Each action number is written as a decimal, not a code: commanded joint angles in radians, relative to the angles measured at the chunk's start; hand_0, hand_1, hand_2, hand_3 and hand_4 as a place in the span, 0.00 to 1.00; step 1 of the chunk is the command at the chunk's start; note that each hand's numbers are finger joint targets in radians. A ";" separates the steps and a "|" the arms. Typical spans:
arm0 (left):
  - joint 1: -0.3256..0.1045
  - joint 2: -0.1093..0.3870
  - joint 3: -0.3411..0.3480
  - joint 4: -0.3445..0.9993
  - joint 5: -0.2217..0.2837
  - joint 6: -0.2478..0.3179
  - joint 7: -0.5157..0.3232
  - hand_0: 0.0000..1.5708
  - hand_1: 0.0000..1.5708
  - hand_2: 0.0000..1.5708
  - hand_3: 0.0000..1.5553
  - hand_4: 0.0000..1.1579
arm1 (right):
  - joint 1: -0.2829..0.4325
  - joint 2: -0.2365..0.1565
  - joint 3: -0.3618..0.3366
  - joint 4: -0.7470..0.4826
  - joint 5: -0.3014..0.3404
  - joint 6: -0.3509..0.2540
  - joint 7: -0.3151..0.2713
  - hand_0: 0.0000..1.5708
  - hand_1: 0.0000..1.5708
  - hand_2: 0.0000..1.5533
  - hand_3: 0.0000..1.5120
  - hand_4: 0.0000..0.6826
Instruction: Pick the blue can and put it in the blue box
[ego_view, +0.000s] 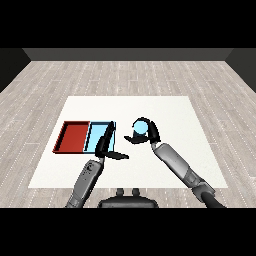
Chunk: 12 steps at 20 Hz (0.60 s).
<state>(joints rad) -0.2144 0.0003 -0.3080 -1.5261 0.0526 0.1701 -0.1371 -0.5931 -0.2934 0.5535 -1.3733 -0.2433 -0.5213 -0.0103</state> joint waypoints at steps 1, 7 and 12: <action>0.028 0.000 -0.103 0.008 0.017 0.066 -0.016 0.00 0.00 0.00 0.00 0.00 | 0.051 0.027 -0.041 -0.067 0.066 0.016 0.020 0.95 0.95 0.94 0.92 0.86; -0.077 0.000 -0.043 0.055 0.079 0.058 0.006 0.00 0.00 0.00 0.00 0.00 | 0.098 0.091 -0.061 -0.115 0.187 0.022 0.051 0.93 0.93 0.93 0.91 0.86; -0.050 0.000 -0.144 0.074 0.047 0.124 -0.035 0.00 0.00 0.00 0.00 0.00 | 0.038 0.090 -0.176 -0.094 0.187 0.152 0.088 0.92 0.92 0.93 0.91 0.86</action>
<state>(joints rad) -0.2489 0.0001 -0.3833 -1.4859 0.0971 0.2279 -0.1420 -0.5482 -0.2086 0.4335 -1.4377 -0.0710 -0.4244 0.0531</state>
